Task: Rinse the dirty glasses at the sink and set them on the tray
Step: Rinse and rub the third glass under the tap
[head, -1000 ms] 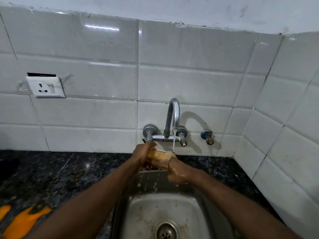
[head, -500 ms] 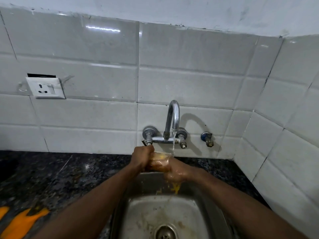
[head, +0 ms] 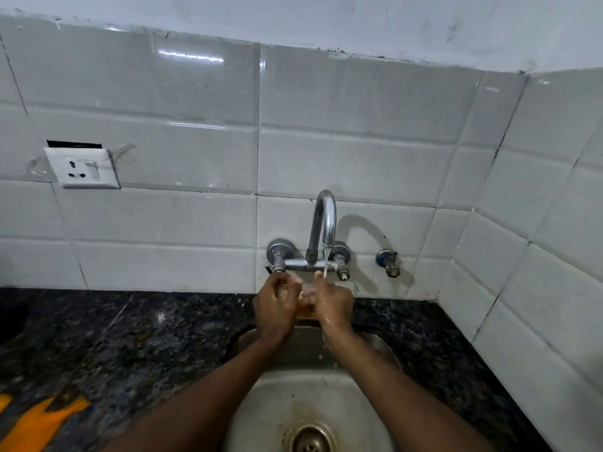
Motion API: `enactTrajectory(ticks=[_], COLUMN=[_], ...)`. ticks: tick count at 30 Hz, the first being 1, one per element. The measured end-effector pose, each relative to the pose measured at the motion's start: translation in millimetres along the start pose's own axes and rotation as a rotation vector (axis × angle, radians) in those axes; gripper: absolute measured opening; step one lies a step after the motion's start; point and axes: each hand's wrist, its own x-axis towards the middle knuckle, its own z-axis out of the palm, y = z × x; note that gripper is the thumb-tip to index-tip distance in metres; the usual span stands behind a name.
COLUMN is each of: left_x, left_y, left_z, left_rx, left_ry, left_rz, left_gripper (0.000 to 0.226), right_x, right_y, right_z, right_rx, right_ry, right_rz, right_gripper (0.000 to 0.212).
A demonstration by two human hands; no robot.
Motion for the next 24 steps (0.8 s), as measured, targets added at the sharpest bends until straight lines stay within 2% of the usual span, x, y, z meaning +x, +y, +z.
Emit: enactTrajectory(ticks=[2, 4, 7, 12, 15, 17, 20, 21, 22, 24], left_x=[3.0, 9.9, 17.5, 16.5, 19.5, 17.9, 9.7, 8.1, 11.1, 17.8], left_y=[2.6, 6.8, 13.8, 18.1, 12.0, 8.7, 3.8, 4.0, 3.6, 8.7], left_z=[-4.6, -4.3, -4.2, -9.2, -6.9, -7.3, -9.6, -10.1, -10.6, -12.4], left_rx=[0.029, 0.108, 0.239, 0.104, 0.02, 0.008, 0.114, 0.143, 0.129, -0.004], left_ry=[0.002, -0.057, -0.154, -0.208, -0.295, -0.259, -0.11, -0.101, -0.118, -0.241], left_rz=[-0.001, -0.161, -0.318, -0.572, -0.639, -0.528, -0.015, 0.033, -0.058, -0.476], left_gripper=[0.017, 0.034, 0.042, 0.034, 0.033, 0.032, 0.022, 0.021, 0.024, 0.027], right_x=[0.7, 2.3, -1.5, -12.3, -10.7, -12.1, -11.8, -11.9, -12.1, -13.4], right_y=[-2.0, 1.7, 6.8, 20.4, 18.0, 13.4, 2.3, -0.4, -0.5, 4.4], right_z=[3.1, 3.9, 2.0, 0.2, -3.7, -7.9, -5.9, -4.2, -3.0, -2.4], right_rx=[-0.042, -0.071, -0.116, -0.217, -0.243, -0.121, 0.188, 0.197, 0.118, -0.148], right_ry=[0.015, 0.058, 0.112, 0.094, 0.073, 0.03, -0.023, -0.013, 0.015, 0.054], right_rz=[0.008, 0.021, -0.009, -0.266, -0.343, -0.252, 0.099, 0.13, 0.068, -0.186], right_gripper=[0.045, 0.042, 0.042, 0.049, 0.037, 0.033, 0.031, 0.032, 0.034, 0.043])
